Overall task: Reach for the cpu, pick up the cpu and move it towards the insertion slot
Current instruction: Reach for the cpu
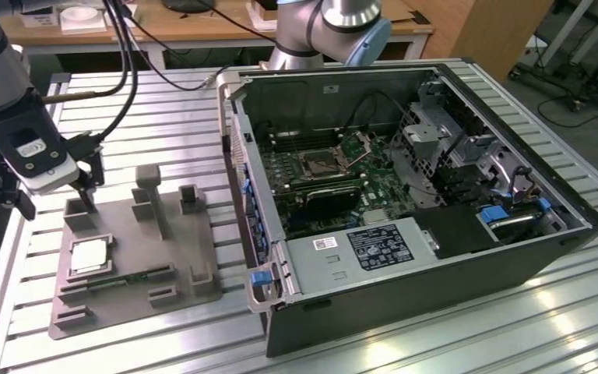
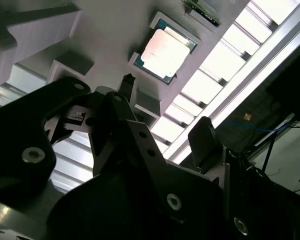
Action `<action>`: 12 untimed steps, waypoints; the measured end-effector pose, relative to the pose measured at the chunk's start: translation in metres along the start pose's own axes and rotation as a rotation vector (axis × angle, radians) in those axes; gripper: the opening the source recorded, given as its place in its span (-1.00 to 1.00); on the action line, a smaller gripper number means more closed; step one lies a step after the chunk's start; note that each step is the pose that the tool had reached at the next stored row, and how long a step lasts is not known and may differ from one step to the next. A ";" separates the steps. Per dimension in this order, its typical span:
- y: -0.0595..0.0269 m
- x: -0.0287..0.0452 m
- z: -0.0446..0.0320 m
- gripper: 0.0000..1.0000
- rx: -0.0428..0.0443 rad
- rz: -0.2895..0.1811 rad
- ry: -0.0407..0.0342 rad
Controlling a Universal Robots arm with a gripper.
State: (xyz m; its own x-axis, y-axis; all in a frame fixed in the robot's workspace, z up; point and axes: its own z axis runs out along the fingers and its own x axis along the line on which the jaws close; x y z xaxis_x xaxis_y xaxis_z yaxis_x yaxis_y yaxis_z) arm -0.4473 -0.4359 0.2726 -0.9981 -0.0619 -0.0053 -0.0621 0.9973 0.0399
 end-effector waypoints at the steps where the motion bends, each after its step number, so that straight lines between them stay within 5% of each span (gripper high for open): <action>1: -0.0002 0.0000 0.0013 0.41 0.0000 0.000 -0.0003; 12: -0.0009 0.0000 0.0055 0.41 0.0000 0.000 -0.0008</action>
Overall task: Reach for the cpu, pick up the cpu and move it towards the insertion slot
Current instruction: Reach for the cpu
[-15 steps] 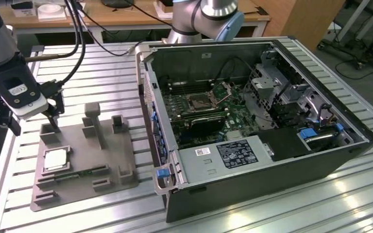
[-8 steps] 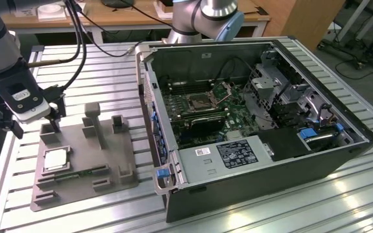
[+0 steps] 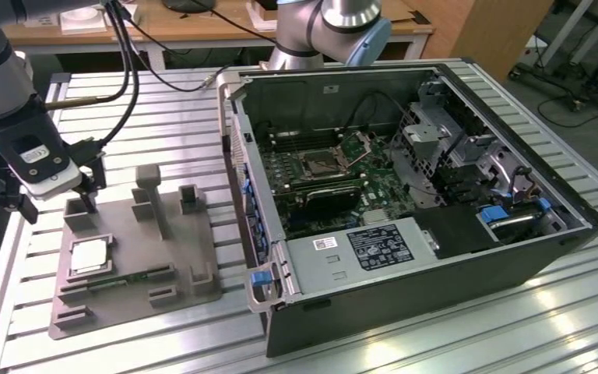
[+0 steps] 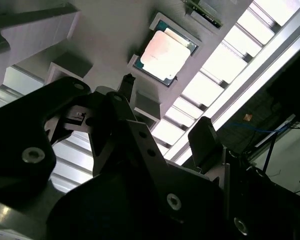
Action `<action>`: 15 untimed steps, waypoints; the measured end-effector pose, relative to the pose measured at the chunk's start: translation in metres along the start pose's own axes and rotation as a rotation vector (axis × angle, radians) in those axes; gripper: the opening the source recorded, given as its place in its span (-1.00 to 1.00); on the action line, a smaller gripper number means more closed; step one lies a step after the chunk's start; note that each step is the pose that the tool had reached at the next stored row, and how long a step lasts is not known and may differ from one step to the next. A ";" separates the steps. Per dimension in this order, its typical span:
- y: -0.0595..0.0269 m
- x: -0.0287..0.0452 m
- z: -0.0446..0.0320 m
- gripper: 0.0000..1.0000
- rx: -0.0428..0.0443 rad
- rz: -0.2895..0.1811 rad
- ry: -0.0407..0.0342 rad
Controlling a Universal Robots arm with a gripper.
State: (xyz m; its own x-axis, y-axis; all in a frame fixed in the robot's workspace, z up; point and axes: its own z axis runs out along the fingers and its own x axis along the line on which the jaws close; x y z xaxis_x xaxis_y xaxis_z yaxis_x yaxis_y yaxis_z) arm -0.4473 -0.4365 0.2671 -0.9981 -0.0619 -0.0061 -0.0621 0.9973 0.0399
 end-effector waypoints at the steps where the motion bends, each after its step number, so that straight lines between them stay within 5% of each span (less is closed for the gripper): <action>1: -0.0005 0.0000 0.0006 0.41 -0.0002 0.000 -0.0002; 15: -0.0121 0.0004 0.0230 0.41 -0.0092 0.000 -0.0004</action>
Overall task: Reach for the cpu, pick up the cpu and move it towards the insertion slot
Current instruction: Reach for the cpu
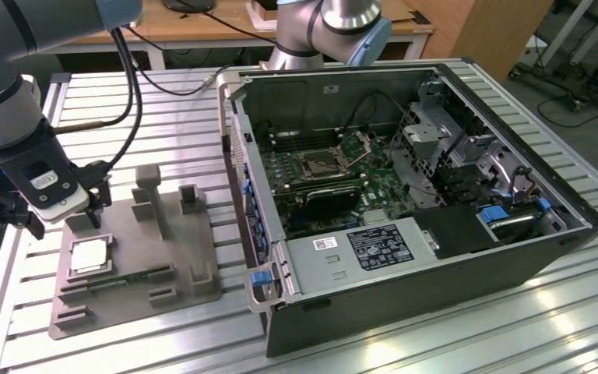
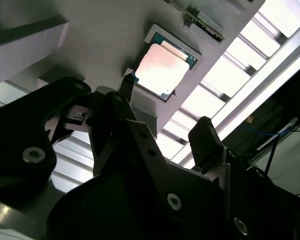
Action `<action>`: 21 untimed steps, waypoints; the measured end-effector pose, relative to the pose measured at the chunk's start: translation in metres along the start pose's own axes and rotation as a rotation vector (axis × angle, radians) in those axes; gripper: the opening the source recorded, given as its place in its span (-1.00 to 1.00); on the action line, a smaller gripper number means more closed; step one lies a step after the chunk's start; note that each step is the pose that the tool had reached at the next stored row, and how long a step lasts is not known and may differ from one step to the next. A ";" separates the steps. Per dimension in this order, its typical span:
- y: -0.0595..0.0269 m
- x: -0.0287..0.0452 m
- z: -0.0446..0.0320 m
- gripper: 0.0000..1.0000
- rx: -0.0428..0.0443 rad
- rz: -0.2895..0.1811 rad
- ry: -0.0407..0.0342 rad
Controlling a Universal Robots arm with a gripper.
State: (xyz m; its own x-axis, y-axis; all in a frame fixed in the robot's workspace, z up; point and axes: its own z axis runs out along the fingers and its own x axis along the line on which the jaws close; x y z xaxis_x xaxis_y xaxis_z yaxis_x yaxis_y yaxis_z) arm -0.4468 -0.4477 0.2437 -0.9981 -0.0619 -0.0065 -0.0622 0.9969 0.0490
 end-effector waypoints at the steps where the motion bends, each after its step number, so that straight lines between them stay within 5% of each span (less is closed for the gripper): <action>1: -0.0001 0.0000 0.0019 0.41 0.0000 0.000 -0.0001; 21: -0.0045 -0.0047 0.0382 0.41 -0.0011 0.040 -0.0021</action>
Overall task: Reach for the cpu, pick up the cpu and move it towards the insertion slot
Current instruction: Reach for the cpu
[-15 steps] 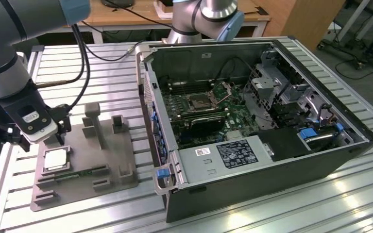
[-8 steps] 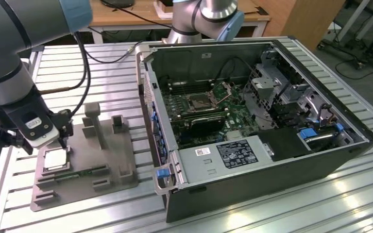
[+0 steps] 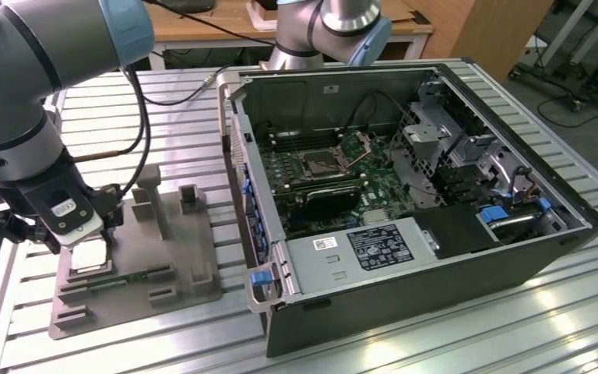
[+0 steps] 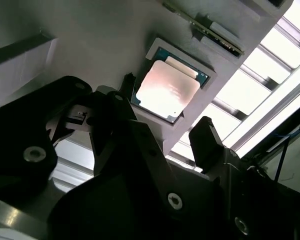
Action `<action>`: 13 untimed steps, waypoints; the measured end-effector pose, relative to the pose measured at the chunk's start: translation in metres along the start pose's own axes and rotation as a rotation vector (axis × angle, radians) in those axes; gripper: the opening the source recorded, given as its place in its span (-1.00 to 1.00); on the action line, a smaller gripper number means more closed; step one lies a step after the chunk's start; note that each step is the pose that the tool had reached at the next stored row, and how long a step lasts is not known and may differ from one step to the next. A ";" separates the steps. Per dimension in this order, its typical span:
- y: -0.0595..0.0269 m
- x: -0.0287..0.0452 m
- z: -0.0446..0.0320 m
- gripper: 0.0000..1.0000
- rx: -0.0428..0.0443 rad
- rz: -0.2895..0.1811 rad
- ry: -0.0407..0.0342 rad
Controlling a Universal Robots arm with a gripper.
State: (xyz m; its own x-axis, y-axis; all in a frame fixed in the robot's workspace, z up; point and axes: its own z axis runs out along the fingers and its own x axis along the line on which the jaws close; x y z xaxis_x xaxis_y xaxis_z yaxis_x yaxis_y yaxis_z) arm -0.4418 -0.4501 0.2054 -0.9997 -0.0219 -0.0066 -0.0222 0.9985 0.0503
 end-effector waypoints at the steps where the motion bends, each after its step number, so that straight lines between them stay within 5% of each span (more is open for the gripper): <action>1: -0.0002 -0.0001 0.0018 0.41 0.0000 0.001 -0.0001; 13: -0.0051 0.0001 0.0233 0.41 0.0001 0.006 -0.0002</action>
State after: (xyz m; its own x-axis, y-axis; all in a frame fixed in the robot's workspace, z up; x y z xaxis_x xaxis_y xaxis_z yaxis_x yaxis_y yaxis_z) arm -0.4416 -0.4540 0.1818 -0.9998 -0.0163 -0.0066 -0.0166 0.9986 0.0503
